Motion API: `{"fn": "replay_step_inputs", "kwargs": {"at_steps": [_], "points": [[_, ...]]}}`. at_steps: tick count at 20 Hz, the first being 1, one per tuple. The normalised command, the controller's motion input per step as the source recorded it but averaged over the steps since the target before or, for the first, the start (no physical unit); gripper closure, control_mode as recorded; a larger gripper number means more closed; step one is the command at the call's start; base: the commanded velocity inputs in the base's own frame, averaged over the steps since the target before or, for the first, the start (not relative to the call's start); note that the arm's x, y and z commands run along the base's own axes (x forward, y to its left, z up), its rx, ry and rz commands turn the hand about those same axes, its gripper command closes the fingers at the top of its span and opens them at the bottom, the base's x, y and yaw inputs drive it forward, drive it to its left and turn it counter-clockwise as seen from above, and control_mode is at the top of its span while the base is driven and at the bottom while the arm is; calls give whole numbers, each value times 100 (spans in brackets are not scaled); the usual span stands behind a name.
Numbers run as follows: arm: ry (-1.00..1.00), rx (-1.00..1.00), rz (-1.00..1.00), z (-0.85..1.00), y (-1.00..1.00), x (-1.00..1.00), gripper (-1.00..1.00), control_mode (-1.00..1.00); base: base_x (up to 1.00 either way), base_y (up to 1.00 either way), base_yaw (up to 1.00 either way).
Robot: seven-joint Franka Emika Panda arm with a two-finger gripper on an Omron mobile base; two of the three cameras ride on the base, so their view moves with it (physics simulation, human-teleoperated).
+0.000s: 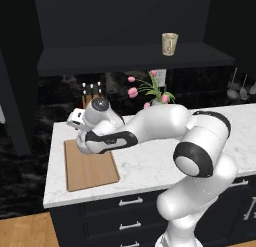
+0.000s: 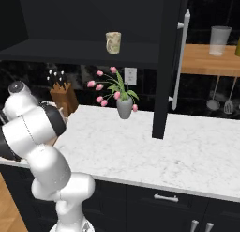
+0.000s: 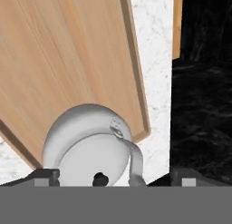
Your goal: Pick the kettle from the counter and place it on the tray. Then pick the mug from the cabinet and place it on the tray. Then close the cabinet doors.
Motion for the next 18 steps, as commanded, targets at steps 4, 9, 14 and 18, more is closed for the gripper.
{"fn": "replay_step_inputs", "kwargs": {"at_steps": [4, 9, 14, 18], "points": [[-8, 0, 0, 28, -15, -49, -100, -100, 0, 0, 0], [-4, 14, -9, 34, -23, -52, -100, -100, 0, 0, 0], [-9, 32, -32, 39, -23, -62, -100, -100, 0, 0, 0], [-7, 31, -41, 44, -16, -64, -100, -100, 0, 0, 0]]}}
